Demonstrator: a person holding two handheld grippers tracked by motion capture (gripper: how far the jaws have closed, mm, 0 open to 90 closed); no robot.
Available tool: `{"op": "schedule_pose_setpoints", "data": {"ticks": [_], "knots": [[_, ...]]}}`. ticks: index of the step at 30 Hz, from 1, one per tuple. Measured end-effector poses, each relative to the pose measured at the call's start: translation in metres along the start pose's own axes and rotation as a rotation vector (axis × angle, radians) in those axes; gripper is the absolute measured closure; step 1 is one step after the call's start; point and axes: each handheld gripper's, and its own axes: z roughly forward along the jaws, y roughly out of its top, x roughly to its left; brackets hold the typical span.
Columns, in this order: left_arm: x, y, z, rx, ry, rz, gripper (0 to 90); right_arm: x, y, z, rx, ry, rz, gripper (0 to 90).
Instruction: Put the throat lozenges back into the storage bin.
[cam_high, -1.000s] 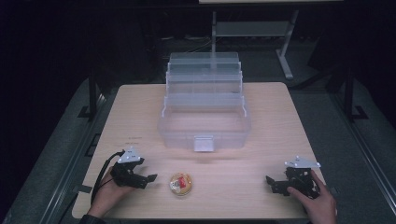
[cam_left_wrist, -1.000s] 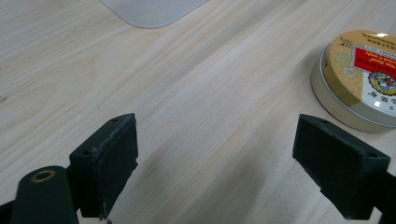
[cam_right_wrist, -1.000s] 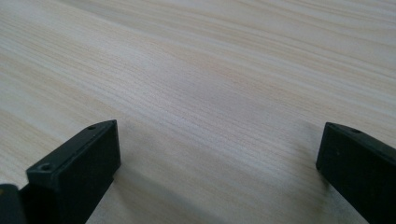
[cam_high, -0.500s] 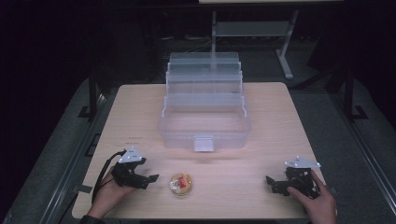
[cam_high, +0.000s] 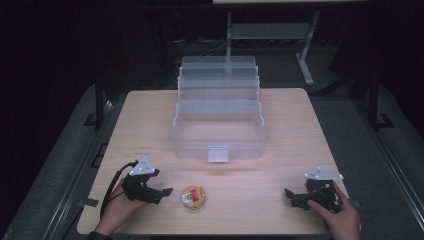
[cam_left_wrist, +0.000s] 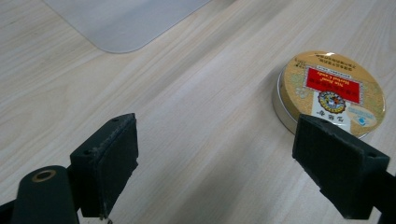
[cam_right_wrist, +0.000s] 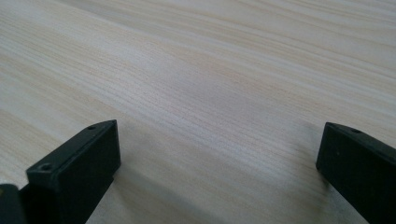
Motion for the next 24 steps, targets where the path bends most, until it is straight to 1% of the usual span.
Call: {"op": "schedule_pose_setpoints", "data": {"ticks": [6, 7, 8, 15, 17, 19, 20, 24], "knots": [[-0.004, 0.003, 0.001, 0.007, -0.012, 0.012, 13.8, 0.000, 0.000, 0.000, 0.000, 0.000, 0.000, 0.0], [-0.005, 0.003, 0.001, 0.002, -0.013, 0.008, 13.8, 0.000, 0.000, 0.000, 0.000, 0.000, 0.000, 0.0], [-0.006, 0.004, 0.002, 0.007, -0.014, 0.017, 13.8, 0.000, 0.000, 0.000, 0.000, 0.000, 0.001, 0.0], [-0.011, 0.007, 0.003, 0.011, -0.025, 0.025, 13.8, 0.000, 0.000, 0.000, 0.000, -0.001, 0.001, 0.0], [-0.012, 0.008, 0.004, 0.015, -0.031, 0.032, 13.8, 0.000, 0.000, 0.000, -0.001, -0.001, 0.001, 0.0], [-0.013, 0.009, 0.005, 0.012, -0.032, 0.031, 13.8, 0.000, 0.000, 0.000, -0.001, -0.001, 0.001, 0.0], [-0.015, 0.010, 0.005, 0.014, -0.037, 0.038, 13.8, 0.000, 0.000, 0.000, 0.000, -0.001, 0.001, 0.0], [-0.017, 0.011, 0.007, 0.012, -0.045, 0.042, 13.8, 0.000, 0.000, 0.000, -0.001, -0.001, 0.001, 0.0]]}}
